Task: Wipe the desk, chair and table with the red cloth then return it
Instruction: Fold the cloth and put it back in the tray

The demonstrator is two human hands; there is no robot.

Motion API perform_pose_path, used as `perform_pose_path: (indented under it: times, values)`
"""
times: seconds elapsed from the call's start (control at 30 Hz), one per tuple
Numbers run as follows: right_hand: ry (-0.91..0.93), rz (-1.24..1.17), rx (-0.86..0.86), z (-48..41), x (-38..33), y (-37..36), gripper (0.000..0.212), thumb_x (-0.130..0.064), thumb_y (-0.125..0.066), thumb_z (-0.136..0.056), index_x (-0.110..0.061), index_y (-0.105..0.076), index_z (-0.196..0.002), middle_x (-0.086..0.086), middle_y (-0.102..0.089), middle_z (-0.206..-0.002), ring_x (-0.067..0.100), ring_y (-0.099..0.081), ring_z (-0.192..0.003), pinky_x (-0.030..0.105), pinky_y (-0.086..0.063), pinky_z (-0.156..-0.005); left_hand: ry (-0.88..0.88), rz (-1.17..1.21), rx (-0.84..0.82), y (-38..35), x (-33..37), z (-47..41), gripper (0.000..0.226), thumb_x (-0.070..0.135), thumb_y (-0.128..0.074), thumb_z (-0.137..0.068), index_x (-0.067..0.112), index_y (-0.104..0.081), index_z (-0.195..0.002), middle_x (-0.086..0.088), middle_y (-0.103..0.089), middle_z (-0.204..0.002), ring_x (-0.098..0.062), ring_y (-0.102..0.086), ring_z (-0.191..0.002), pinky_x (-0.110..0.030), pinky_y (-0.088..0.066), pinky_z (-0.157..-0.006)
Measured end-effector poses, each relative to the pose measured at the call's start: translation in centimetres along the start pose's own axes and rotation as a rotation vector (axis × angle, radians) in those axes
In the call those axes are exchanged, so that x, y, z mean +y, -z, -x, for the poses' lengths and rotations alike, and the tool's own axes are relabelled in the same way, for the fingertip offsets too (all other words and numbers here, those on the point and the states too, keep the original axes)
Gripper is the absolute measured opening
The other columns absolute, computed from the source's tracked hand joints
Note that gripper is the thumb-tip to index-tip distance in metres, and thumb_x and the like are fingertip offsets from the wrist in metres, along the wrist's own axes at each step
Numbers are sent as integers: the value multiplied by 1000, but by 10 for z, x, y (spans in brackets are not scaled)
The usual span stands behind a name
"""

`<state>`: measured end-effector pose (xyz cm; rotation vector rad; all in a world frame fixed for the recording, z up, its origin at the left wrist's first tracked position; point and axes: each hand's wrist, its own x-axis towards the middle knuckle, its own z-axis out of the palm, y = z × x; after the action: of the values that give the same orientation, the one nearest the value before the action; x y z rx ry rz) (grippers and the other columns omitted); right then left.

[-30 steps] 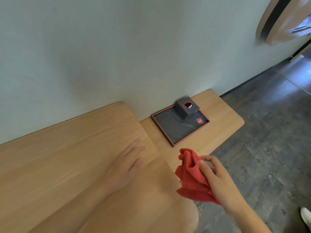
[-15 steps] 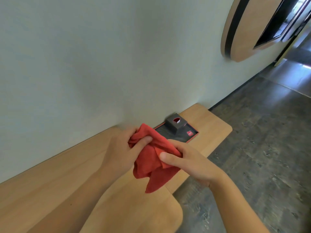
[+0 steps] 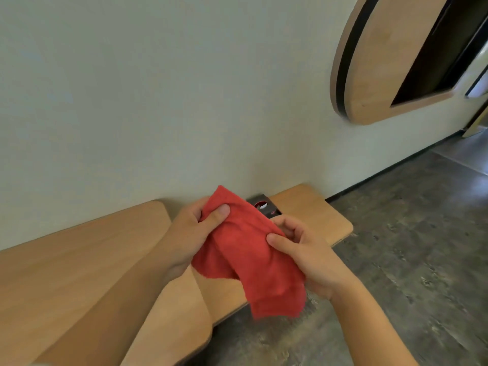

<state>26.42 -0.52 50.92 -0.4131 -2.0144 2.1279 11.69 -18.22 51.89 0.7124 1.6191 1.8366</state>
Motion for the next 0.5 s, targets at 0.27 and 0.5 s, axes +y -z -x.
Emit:
perform_pose_path:
  times: [0.27,0.5]
  values:
    - [-32,152,-141,8,-3,64,20,-33,-73,-87,-25,-73,-105,8,-76,-109,30,-72,-99,47,-56,-89,-138,-120,188,-58,-3,-12,14,36,-71,-87,27,-77,-96,-4,-78,-97,-5,-70,-85,-17,-56,-73]
    - [37,248,-137,-52,-4,78,20,-15,-58,-101,-23,-74,-110,8,-76,-111,27,-70,-106,52,-56,-95,-302,-408,114,-63,8,-62,3,32,-76,-82,35,-75,-81,15,-74,-79,1,-66,-74,-13,-48,-68]
